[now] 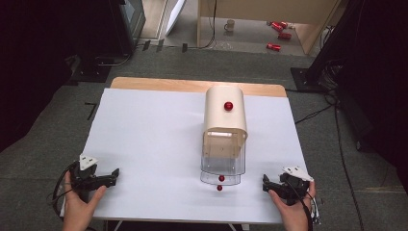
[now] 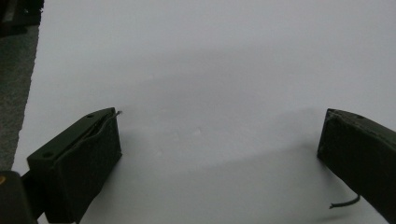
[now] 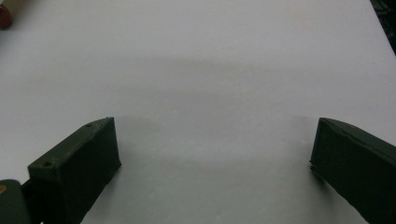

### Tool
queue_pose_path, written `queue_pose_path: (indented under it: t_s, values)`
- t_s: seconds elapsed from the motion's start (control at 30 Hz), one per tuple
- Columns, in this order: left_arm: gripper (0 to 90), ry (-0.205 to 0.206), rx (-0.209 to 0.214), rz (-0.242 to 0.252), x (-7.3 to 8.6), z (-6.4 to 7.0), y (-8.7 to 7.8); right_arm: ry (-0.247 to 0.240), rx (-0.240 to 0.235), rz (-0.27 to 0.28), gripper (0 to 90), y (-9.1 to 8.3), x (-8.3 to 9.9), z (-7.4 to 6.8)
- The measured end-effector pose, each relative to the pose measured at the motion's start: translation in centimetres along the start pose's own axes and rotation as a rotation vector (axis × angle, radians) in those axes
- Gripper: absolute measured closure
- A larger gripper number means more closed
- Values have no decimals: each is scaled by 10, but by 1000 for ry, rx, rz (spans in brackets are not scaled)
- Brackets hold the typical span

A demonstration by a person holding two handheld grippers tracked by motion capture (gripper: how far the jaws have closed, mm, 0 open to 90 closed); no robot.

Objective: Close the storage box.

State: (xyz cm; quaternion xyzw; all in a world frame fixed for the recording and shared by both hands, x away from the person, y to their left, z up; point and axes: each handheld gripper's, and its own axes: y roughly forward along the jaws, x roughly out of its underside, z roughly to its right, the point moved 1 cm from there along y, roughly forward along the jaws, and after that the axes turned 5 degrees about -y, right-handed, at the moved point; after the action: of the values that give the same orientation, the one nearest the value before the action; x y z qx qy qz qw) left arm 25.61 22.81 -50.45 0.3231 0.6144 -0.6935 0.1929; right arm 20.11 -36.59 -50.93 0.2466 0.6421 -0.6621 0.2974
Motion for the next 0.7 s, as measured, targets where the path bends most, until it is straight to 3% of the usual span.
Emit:
queue_pose_path:
  t_s: [0.07,0.1,0.17,0.4,0.7]
  values:
    - [0,0,0,0,0,0,0,1,7,-1,44,-2,0,0]
    - [0,1,0,1,0,0,0,12,30,20,132,-6,1,-2]
    - [0,1,0,0,0,0,0,12,31,25,125,-7,1,-2]
    - [0,1,0,1,0,0,0,8,-38,32,128,-17,0,-13]
    - [0,0,0,1,0,0,0,-36,-106,78,142,-41,-5,-43]
